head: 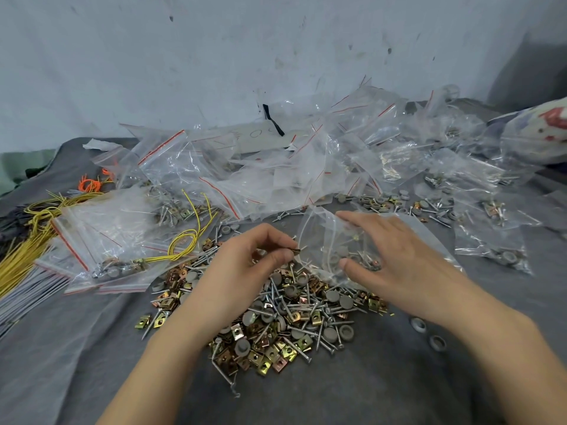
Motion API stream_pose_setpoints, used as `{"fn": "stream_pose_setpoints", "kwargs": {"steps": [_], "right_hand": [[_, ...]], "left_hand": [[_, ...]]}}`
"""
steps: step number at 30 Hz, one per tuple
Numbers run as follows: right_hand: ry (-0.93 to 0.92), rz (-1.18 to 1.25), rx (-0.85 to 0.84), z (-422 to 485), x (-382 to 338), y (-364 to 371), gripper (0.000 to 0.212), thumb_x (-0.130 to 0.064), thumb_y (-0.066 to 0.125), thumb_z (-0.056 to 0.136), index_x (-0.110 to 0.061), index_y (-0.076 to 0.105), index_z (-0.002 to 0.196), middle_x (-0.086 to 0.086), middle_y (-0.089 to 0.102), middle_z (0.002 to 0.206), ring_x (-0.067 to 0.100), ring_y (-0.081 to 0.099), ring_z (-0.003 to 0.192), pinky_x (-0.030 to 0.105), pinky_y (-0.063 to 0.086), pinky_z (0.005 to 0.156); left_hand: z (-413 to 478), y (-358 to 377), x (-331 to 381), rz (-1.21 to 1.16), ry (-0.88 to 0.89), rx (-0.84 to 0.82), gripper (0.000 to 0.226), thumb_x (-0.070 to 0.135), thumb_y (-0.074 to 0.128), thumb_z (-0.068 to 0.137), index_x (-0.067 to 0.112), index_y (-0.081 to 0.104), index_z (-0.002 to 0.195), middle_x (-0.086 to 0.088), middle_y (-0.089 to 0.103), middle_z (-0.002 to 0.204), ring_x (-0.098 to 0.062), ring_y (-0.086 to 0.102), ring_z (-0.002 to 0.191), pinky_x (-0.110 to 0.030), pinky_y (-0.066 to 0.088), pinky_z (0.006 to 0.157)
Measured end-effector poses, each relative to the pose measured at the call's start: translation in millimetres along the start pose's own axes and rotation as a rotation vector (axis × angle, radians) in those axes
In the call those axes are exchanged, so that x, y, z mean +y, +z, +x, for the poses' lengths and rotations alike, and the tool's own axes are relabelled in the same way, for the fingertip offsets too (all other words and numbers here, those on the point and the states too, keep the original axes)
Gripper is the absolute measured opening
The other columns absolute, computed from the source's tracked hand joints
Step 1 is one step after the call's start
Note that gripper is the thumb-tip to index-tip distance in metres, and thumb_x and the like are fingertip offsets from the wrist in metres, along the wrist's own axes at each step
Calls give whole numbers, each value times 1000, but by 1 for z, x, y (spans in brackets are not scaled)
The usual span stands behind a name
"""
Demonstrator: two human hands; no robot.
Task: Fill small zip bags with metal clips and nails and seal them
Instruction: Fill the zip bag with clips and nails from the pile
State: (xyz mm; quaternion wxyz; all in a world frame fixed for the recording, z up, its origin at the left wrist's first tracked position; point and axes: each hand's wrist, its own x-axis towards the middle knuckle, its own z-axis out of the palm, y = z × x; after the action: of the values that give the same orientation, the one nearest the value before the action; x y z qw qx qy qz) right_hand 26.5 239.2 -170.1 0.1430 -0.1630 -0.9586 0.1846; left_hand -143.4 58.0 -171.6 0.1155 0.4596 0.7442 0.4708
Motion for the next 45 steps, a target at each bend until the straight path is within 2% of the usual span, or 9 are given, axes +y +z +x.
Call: {"fn": "stream_pose_setpoints", "kwargs": {"steps": [5, 12, 17, 22, 28, 33, 40, 42, 45], "right_hand": [[2, -3, 2, 0, 0, 0, 69, -61, 46, 91, -47, 16, 152, -16, 36, 151, 4, 25, 139, 27, 13, 118], [2, -6, -16, -1, 1, -1, 69, -63, 43, 90, -46, 17, 152, -16, 37, 149, 5, 26, 139, 25, 14, 116], [-2, -20, -17, -2, 2, -1, 69, -61, 44, 91, -44, 17, 152, -15, 37, 149, 4, 24, 137, 24, 12, 118], [-1, 12, -4, -1, 6, 0, 69, -61, 46, 89, -48, 17, 150, -18, 38, 147, 3, 26, 136, 22, 17, 113], [0, 35, 21, -1, 13, 0, 69, -67, 45, 84, -51, 19, 147, -19, 42, 145, 9, 34, 136, 37, 29, 116], [-2, 29, 27, -1, 14, 1, 68, -66, 45, 86, -52, 18, 147, -21, 41, 144, 5, 30, 135, 27, 24, 113], [-1, 21, 2, -1, 8, 0, 69, -60, 48, 90, -50, 16, 150, -19, 38, 148, 4, 27, 138, 28, 21, 117], [-4, 9, 0, 0, 6, 1, 70, -60, 49, 90, -49, 16, 150, -18, 37, 149, 4, 28, 138, 27, 21, 115], [-11, -16, 7, 1, 4, 3, 71, -59, 50, 89, -48, 15, 150, -17, 38, 147, 4, 29, 135, 22, 19, 110]], "left_hand": [[6, 2, -3, -67, -17, 1, 20, 21, 70, 90, 41, 68, 89, 12, 73, 94, -19, 65, 85, -32, 51, 80], [15, 7, 3, -134, -12, -10, 19, 18, 69, 91, 37, 71, 94, -6, 71, 89, -34, 60, 74, -47, 52, 73], [24, 15, 1, -58, -29, 34, 11, 21, 65, 94, 30, 72, 93, 12, 72, 80, 1, 60, 68, -12, 46, 64], [32, 36, 1, 120, -91, -5, 13, 31, 59, 97, 31, 72, 96, 15, 71, 79, 2, 63, 68, -14, 48, 61], [41, 40, 16, -222, -87, -58, 20, 18, 56, 100, 25, 73, 109, 6, 76, 95, -8, 71, 90, -18, 53, 77], [37, 26, 14, -302, -148, 25, 20, 15, 54, 100, 18, 71, 111, 4, 76, 92, -7, 66, 82, -15, 52, 75], [18, 9, 13, 39, -68, -93, 16, 25, 56, 99, 27, 71, 106, 11, 73, 87, -6, 68, 80, -25, 55, 72], [11, 9, 13, 174, -16, -208, 15, 27, 58, 98, 29, 70, 106, 14, 70, 84, 3, 62, 73, -15, 47, 63], [1, 12, 10, 383, 57, -305, 14, 31, 57, 98, 33, 67, 107, 17, 63, 97, 2, 56, 91, -25, 46, 84]]}}
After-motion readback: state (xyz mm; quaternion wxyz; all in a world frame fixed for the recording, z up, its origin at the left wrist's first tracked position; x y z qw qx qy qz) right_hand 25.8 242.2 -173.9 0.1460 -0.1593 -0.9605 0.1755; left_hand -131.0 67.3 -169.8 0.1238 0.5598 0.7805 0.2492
